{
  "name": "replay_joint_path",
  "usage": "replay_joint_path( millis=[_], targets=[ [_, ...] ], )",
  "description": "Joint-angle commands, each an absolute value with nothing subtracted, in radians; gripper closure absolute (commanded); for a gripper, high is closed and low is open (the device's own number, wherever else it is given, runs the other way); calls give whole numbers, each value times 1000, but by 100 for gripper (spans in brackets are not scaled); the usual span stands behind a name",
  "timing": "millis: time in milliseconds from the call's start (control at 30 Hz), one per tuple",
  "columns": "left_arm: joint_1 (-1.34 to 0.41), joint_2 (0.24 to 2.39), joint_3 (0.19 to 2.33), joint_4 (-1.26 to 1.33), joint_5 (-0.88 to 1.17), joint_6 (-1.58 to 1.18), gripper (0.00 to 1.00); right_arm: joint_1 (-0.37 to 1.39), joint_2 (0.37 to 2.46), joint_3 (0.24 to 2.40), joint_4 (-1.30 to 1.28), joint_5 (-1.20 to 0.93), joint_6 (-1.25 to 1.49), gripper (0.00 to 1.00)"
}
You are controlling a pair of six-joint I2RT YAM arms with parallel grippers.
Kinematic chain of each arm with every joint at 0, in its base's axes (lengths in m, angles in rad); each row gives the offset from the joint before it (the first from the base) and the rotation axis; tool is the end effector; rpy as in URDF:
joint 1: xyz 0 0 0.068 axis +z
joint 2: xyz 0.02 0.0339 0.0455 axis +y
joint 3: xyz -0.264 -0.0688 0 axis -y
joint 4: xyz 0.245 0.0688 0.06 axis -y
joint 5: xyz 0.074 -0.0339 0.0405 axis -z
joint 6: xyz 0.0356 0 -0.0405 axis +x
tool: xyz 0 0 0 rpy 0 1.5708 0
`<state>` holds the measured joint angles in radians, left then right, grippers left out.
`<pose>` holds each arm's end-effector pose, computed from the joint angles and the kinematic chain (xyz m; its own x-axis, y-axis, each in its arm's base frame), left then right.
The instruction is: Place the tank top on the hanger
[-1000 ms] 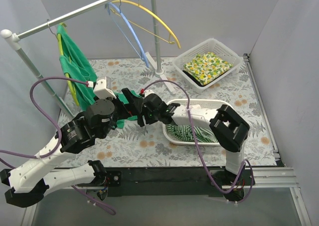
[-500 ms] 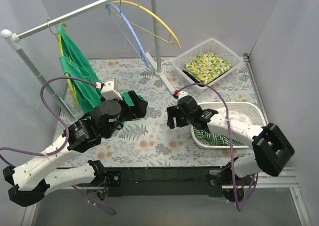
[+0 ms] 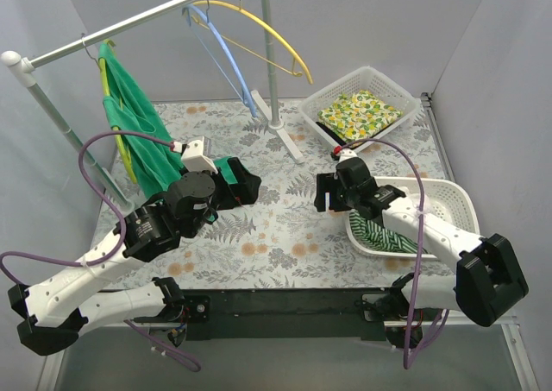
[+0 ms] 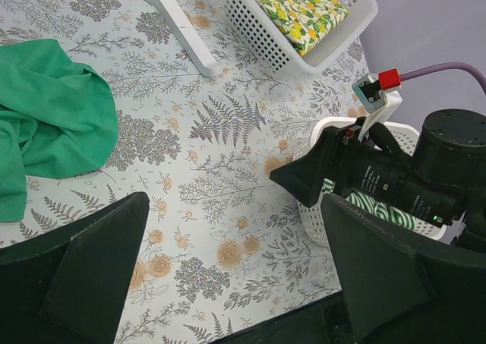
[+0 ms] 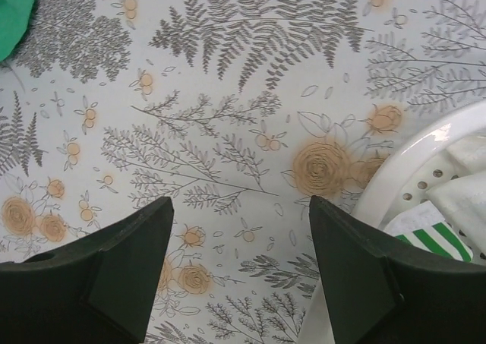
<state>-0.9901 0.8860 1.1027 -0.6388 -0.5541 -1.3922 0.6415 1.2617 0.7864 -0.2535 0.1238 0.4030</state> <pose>0.1114 -0.1356 0.3865 -0.4805 -0.7932 -0.3742 -0.1417 0.4912 -0.8594 0.2162 0.1560 0.2334 -0.6948 -0.0332 -0.7185 -0.2691 0.9384 0.2169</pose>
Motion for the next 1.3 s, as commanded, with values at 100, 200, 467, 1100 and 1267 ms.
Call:
replay_joint_path(
  millis=[100, 200, 467, 1100, 1267],
  targets=[
    [-989, 879, 1089, -615, -548, -1393, 2, 519, 1200, 745, -336, 109, 391, 19],
    [-989, 874, 1083, -614, -548, -1393, 2, 514, 1161, 779, -328, 33, 371, 20],
    [-989, 859, 1072, -614, -566, -1385, 2, 514, 1003, 885, -455, 249, 472, 21],
    [-988, 802, 999, -554, -517, -1384, 2, 437, 914, 646, -749, 667, 804, 27],
    [-989, 787, 997, -564, -528, -1385, 2, 436, 962, 711, -730, 601, 738, 78]
  ],
)
